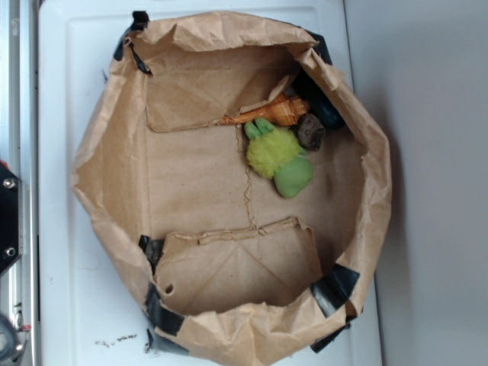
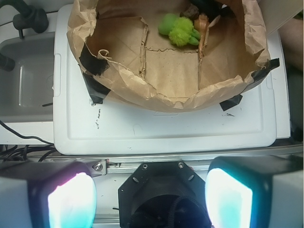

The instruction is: Grab the green animal.

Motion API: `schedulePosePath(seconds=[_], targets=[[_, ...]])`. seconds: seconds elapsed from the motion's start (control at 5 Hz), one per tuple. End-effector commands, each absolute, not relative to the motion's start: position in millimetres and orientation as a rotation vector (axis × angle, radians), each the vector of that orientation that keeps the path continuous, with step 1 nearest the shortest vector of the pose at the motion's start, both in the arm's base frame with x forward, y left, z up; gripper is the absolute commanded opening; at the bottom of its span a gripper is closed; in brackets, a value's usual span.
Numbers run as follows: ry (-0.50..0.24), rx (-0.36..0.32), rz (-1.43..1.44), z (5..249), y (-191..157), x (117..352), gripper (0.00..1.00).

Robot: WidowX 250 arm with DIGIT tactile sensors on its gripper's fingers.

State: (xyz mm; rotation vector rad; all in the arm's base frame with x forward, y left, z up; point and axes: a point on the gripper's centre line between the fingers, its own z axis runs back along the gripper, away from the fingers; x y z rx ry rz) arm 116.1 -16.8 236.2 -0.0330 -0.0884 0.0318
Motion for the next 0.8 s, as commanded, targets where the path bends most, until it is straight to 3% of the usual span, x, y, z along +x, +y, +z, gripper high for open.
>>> schedulePosePath(seconds=[0.0,0.4,0.6], targets=[[-0.088,-0.033,0.032,236,-17,116,1.0],[-0.038,-0.024,-0.008,215,-27,200,1.0],[-0.008,0.015,-0.259,221,-33,243,1.0]])
